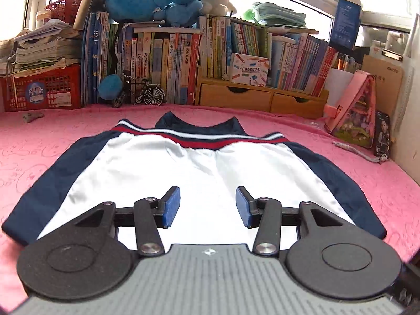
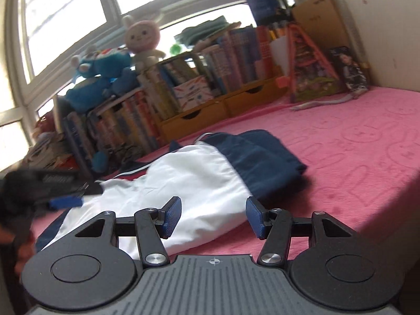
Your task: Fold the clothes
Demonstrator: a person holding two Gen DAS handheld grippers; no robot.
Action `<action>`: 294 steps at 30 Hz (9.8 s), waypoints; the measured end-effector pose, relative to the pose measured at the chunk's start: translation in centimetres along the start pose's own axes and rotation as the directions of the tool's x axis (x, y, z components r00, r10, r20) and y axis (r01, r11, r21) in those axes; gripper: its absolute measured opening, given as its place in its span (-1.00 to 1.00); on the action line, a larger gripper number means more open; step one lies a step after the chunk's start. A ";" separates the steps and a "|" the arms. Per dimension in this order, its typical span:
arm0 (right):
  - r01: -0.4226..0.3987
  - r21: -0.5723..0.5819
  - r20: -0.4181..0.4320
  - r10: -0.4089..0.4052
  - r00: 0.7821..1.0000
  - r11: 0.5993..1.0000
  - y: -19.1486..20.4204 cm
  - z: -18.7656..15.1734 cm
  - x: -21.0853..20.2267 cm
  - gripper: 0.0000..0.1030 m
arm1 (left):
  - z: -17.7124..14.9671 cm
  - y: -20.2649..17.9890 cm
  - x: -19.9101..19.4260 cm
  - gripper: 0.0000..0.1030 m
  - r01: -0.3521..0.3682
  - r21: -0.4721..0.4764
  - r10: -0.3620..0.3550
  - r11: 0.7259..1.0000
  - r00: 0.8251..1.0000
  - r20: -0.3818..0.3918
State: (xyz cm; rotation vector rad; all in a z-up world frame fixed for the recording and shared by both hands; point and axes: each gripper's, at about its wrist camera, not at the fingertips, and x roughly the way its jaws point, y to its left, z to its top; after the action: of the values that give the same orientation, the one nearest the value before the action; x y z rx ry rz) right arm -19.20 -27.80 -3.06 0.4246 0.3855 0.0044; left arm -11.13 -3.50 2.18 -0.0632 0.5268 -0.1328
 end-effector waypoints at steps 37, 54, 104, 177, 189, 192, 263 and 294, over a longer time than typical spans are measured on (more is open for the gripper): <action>-0.061 0.310 -0.049 0.080 0.996 0.949 -5.9 3.8 7.6 0.50 | -4.9 -1.5 0.6 -0.10 -0.095 0.051 0.097 0.994 0.995 -0.030; -0.108 0.246 -0.152 0.149 0.977 0.963 -4.6 5.6 11.3 0.45 | -5.2 -1.6 0.6 -0.09 -0.094 0.039 0.094 0.995 0.995 -0.015; -0.811 -0.267 -0.576 0.588 0.568 0.521 33.2 6.4 11.6 0.27 | -8.2 14.5 -2.7 -0.10 0.491 -0.577 -0.449 0.653 0.864 0.227; -0.110 -0.548 0.032 0.152 0.988 0.829 18.7 -8.3 5.4 -0.64 | -4.2 17.7 -8.8 -0.24 -0.335 0.050 0.304 0.941 0.899 0.315; -0.210 -0.516 0.004 0.248 0.969 0.830 17.7 -6.3 5.0 -0.64 | -5.7 7.1 -6.2 0.35 -0.021 0.836 -0.196 0.548 0.969 0.152; -0.216 -0.515 0.001 0.252 0.968 0.829 17.7 -6.3 4.9 -0.64 | -6.2 6.2 -4.7 0.35 -0.001 0.880 -0.209 0.474 0.971 0.113; -0.301 -0.421 -0.034 0.317 0.948 0.855 15.0 -7.7 5.3 -0.56 | -8.4 4.2 -4.6 0.15 -0.146 0.926 0.136 0.348 0.985 0.104; -0.265 -0.455 -0.030 0.283 0.959 0.850 15.7 -7.8 4.7 -0.50 | -6.9 12.8 -2.1 0.11 -0.330 0.691 0.436 0.644 0.900 0.023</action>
State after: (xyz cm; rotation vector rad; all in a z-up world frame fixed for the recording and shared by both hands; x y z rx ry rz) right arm -16.53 -9.95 -5.04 0.0086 0.2707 0.3614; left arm -14.97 9.29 -3.95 0.7995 0.6004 0.0988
